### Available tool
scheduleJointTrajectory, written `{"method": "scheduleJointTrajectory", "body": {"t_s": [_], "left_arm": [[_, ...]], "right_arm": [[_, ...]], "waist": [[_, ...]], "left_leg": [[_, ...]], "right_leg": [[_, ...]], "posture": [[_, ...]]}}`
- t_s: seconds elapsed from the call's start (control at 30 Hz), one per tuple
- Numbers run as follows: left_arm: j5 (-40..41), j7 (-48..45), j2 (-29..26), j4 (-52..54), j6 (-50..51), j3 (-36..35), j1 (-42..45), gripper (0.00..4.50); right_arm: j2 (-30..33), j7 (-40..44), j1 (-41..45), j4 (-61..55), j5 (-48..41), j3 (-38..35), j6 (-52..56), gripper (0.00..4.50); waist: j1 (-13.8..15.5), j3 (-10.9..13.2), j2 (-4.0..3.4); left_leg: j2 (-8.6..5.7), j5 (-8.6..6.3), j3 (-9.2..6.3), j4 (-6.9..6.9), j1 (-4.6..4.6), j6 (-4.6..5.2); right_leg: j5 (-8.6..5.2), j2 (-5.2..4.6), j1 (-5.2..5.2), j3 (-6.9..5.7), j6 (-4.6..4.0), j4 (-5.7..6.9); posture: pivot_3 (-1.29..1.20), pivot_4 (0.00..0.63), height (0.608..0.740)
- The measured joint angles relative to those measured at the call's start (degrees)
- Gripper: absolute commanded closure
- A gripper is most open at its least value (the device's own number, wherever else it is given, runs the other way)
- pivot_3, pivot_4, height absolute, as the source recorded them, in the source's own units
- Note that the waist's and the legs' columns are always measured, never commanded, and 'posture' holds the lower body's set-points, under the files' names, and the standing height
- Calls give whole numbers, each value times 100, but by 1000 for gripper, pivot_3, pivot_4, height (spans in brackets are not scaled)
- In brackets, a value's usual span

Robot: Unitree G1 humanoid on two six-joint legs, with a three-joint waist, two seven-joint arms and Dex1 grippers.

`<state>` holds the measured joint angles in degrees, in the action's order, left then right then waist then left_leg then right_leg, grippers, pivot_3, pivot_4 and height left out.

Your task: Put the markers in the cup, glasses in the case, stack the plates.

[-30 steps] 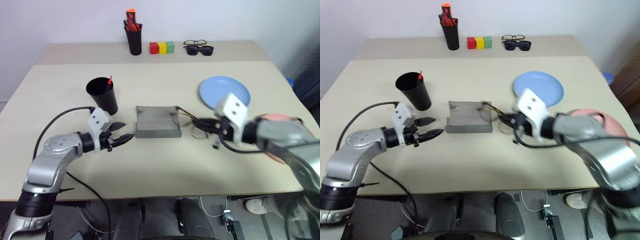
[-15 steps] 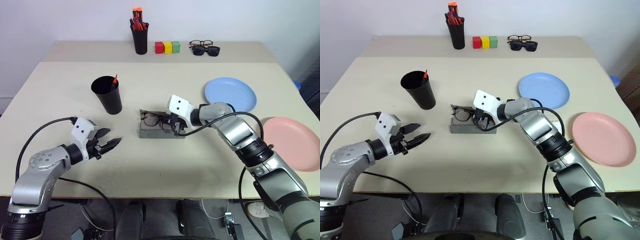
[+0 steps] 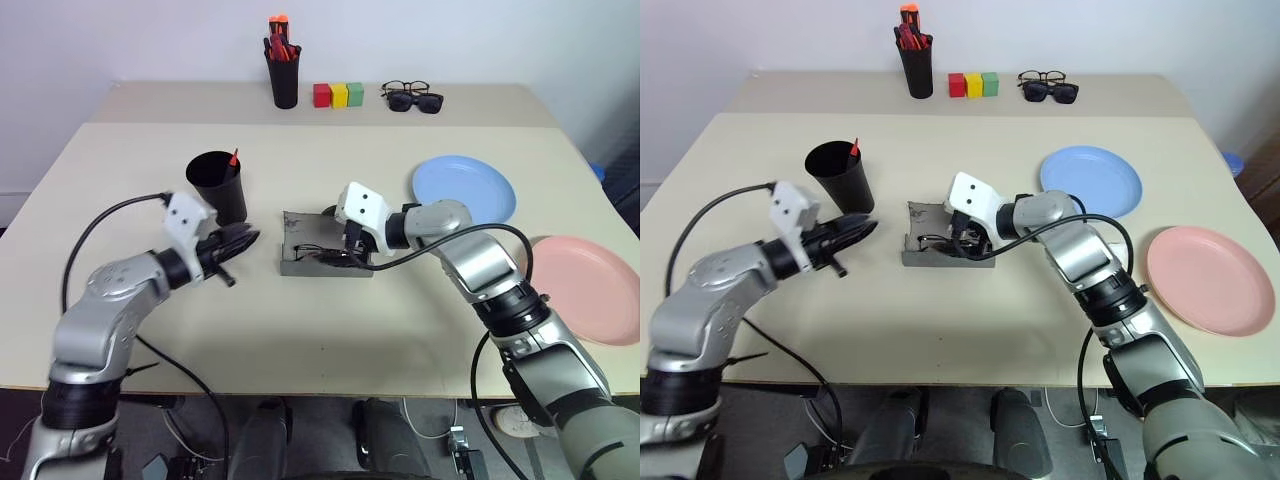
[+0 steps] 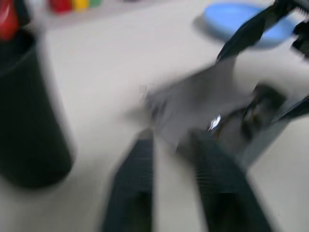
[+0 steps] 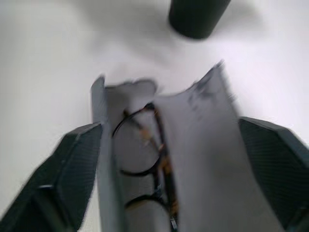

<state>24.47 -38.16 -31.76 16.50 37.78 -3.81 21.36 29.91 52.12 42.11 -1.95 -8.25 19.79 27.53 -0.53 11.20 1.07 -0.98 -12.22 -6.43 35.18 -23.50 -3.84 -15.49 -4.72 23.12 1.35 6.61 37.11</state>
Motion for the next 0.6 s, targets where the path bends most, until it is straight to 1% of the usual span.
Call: {"method": "scheduleJointTrajectory", "body": {"t_s": [0.03,0.07,0.13,0.23,0.3,0.4,0.47,0.6], "left_arm": [[-155,61,110,-187,-7,240,296,4015],[-382,161,306,-547,-7,578,782,4015],[-671,289,577,-1098,-14,947,1388,4015],[-972,570,1188,-2401,-1,1189,2406,4015],[-1075,641,1368,-3054,-11,1203,2820,4015],[-1198,628,1556,-4337,7,1190,3471,4015],[-1231,519,1652,-5004,44,1191,3786,4015],[-1470,-170,1633,-5925,57,1482,4245,4015]], "right_arm": [[101,-8,-211,-212,-29,-137,-14,0],[249,-25,-600,-551,-89,-350,-42,0],[370,-50,-1133,-982,-166,-540,-32,0],[442,-355,-1979,-1558,-214,-897,79,0],[451,-556,-2272,-1735,-215,-1049,234,0],[342,-933,-2682,-2112,-312,-1344,542,0],[246,-1115,-2856,-2326,-387,-1451,700,0],[157,-1390,-3093,-2643,-469,-1574,888,0]], "waist": [[18,0,1],[66,-1,3],[53,-1,4],[-39,-1,4],[-125,0,2],[-198,0,2],[-208,1,2],[-184,2,2]], "left_leg": [[-2,0,-5,1,0,0],[-2,0,-6,2,-1,0],[-3,0,-4,6,-1,0],[-3,0,-4,7,0,1],[-2,0,-3,6,4,1],[-2,1,-5,4,6,2],[-2,0,-4,5,5,2],[-3,1,-6,5,2,1]], "right_leg": [[-1,0,-4,-3,1,1],[-1,0,-7,-6,2,-1],[-1,0,-6,-3,4,-1],[-1,1,-3,-2,5,8],[-1,2,0,0,5,12],[-1,4,0,0,5,15],[-2,3,0,0,6,14],[-3,3,0,-1,8,13]], "posture": [[0,150,740],[0,150,740],[0,150,740],[0,150,740],[0,150,740],[0,150,740],[0,150,740],[0,150,740]]}}
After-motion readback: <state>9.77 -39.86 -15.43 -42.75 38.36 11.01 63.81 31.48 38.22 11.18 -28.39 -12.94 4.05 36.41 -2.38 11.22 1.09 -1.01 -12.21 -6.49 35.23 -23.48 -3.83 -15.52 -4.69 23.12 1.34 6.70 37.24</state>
